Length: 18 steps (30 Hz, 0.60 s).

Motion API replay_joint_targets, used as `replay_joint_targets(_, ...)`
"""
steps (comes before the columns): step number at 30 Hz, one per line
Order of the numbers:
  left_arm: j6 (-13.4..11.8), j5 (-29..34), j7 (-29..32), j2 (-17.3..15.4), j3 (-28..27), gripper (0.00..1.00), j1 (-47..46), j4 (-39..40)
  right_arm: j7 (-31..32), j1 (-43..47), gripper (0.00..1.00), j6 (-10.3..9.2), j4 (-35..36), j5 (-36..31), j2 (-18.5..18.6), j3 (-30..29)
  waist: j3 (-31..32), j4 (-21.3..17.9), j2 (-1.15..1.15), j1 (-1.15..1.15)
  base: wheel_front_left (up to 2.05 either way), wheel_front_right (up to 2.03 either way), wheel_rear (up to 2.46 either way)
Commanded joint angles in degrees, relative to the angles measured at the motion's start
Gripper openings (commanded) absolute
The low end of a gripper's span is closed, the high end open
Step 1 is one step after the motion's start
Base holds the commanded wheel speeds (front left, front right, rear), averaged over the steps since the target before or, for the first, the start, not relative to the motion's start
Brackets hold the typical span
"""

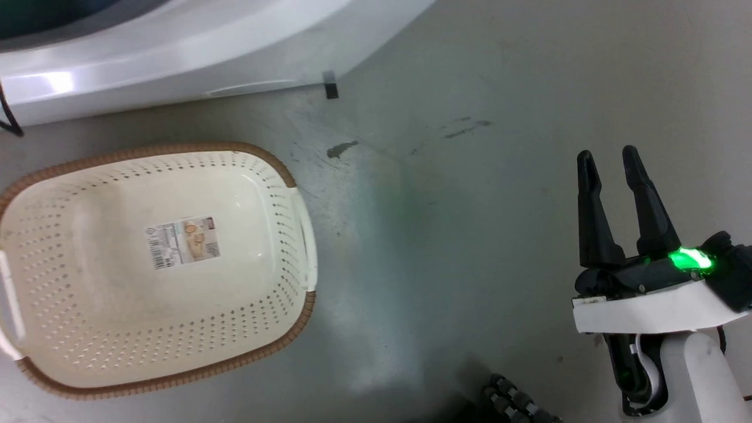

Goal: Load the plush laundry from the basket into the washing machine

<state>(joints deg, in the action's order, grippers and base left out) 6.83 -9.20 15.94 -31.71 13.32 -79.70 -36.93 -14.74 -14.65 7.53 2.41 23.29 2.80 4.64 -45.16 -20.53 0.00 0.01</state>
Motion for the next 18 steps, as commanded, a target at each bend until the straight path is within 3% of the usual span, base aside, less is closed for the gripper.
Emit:
replay_joint_targets(1, 0.3, -0.2, 0.2, -0.2, 0.2, 0.0, -1.3, -1.0, -0.3, -0.6, 1.0, -0.04, -0.2, 0.4, 0.1, 0.1, -0.4, -0.4, 0.0, -0.01, 0.0, 0.0, 0.0)
replay_joint_targets(7, 0.5, -1.1, 1.0, 0.2, 2.1, 0.0, -2.8, -6.1, -0.3, -1.1, 1.0, -0.04, -1.4, 1.2, 0.1, -0.5, -0.1, 0.2, 0.0, -0.01, 0.0, 0.0, 0.0)
replay_joint_targets(8, 0.5, -1.2, 0.5, 0.4, 2.5, 0.05, -2.8, -6.6, -0.3, -1.2, 1.0, -0.04, -1.3, 1.0, 0.1, -0.7, 0.2, 0.4, 0.0, -0.01, 0.0, 0.0, 0.0)
replay_joint_targets(9, 0.5, -1.3, -0.4, 0.6, 2.9, 0.94, -2.7, -6.9, -0.3, -1.3, 1.0, -0.04, -1.3, 0.9, 0.1, -0.8, 0.5, 0.7, 0.0, -0.01, 0.0, 0.0, 0.0)
replay_joint_targets(10, 0.6, -1.4, -1.2, 0.7, 3.0, 1.0, -2.6, -7.3, -0.3, -1.4, 1.0, -0.04, -1.3, 0.7, 0.1, -1.0, 0.9, 1.0, 0.0, -0.01, 0.0, 0.0, 0.0)
replay_joint_targets(15, 0.5, -3.0, -6.7, 2.1, 3.2, 1.0, 0.5, -9.2, -0.3, -1.2, 1.0, -0.04, -1.1, -0.9, 0.1, -2.0, 4.8, 2.4, 0.0, -0.01, 0.0, 0.0, 0.0)
replay_joint_targets(18, 0.2, -5.5, -11.9, 5.1, 2.2, 1.0, 4.6, -9.7, -0.3, 0.1, 1.0, -0.04, -1.1, -2.5, 0.1, -3.5, 8.6, 4.7, 0.0, -0.01, 0.0, 0.0, 0.0)
